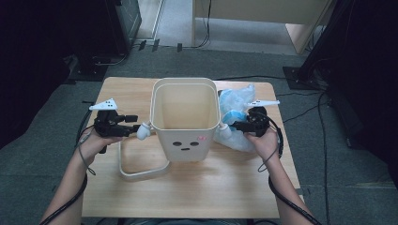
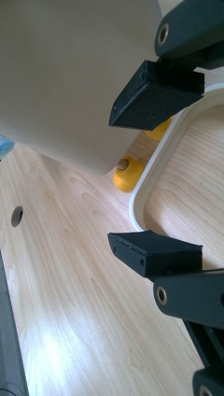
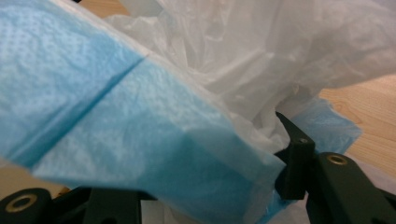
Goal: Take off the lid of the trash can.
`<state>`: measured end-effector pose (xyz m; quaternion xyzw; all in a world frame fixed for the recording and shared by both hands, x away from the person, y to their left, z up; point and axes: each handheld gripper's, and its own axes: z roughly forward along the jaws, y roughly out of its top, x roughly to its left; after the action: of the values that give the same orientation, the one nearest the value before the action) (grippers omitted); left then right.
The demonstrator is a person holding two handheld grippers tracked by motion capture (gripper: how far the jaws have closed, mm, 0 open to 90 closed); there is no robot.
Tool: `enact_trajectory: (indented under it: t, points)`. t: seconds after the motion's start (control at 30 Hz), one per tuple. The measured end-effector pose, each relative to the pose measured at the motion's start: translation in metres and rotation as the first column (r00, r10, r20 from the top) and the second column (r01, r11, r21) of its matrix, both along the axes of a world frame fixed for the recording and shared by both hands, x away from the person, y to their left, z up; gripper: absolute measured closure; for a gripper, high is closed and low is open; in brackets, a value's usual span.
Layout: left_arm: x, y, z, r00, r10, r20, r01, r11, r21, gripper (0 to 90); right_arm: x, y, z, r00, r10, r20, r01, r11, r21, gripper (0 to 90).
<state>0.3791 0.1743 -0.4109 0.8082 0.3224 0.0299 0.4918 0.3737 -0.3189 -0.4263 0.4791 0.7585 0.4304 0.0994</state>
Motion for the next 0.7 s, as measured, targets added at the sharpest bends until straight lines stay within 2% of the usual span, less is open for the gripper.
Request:
enact_trajectory:
  t: [0.27, 0.57, 0.7]
  points:
    - [-0.001, 0.001, -0.008, 1.0, 0.004, 0.001, -0.004, 0.9999, 0.017, 36.7, -0.001, 0.005, -0.014, 0.9998, 0.0, 0.019, 0.0, 1.0, -0.027, 43.3]
    - [-0.002, 0.006, -0.019, 0.9999, 0.013, -0.006, -0.013, 0.9995, 0.029, 36.2, 0.0, 0.007, -0.026, 0.9998, -0.004, 0.022, 0.004, 1.0, -0.022, 39.0]
    - [-0.002, 0.006, -0.024, 1.0, 0.01, -0.002, -0.01, 0.9988, 0.047, 36.0, 0.0, 0.009, -0.032, 0.9998, 0.009, 0.019, -0.008, 0.999, -0.033, 37.5]
